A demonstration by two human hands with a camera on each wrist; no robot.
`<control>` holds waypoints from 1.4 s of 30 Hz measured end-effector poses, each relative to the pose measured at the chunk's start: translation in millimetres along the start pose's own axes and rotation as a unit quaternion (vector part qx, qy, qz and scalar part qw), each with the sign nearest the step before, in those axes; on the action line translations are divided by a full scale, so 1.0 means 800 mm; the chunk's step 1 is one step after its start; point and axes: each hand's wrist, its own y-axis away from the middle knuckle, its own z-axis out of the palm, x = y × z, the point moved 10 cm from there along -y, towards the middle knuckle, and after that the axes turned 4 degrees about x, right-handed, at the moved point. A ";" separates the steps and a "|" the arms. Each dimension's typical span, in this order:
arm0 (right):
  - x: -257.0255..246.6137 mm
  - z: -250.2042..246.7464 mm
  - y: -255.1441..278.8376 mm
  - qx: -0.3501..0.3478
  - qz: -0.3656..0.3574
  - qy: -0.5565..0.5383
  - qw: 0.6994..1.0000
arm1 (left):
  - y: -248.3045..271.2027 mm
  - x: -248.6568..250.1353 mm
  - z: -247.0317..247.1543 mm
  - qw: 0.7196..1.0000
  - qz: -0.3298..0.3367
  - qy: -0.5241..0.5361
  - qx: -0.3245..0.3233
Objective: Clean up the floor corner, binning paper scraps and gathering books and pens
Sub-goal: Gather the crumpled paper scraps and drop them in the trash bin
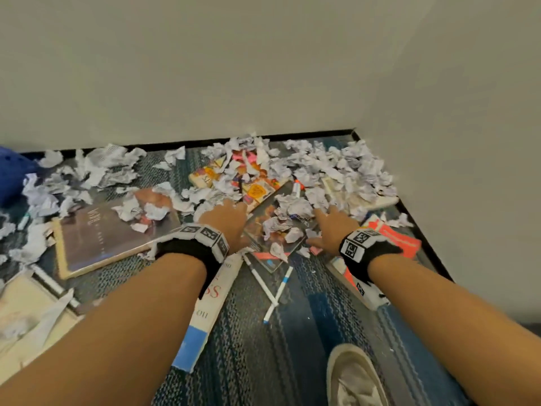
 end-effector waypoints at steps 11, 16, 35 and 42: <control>-0.011 0.081 -0.012 0.066 -0.033 -0.044 0.996 | -0.049 0.134 0.088 1.000 0.007 -0.023 0.016; -0.026 0.064 0.001 0.084 -0.144 -0.058 0.984 | -0.049 0.135 0.080 1.000 -0.001 -0.003 0.013; 0.098 -0.031 -0.090 0.237 0.029 -0.259 0.936 | -0.135 0.131 -0.015 0.956 -0.048 0.136 0.256; 0.055 0.013 -0.139 0.183 -0.045 -0.048 0.981 | -0.151 0.149 0.049 0.979 0.010 0.115 0.171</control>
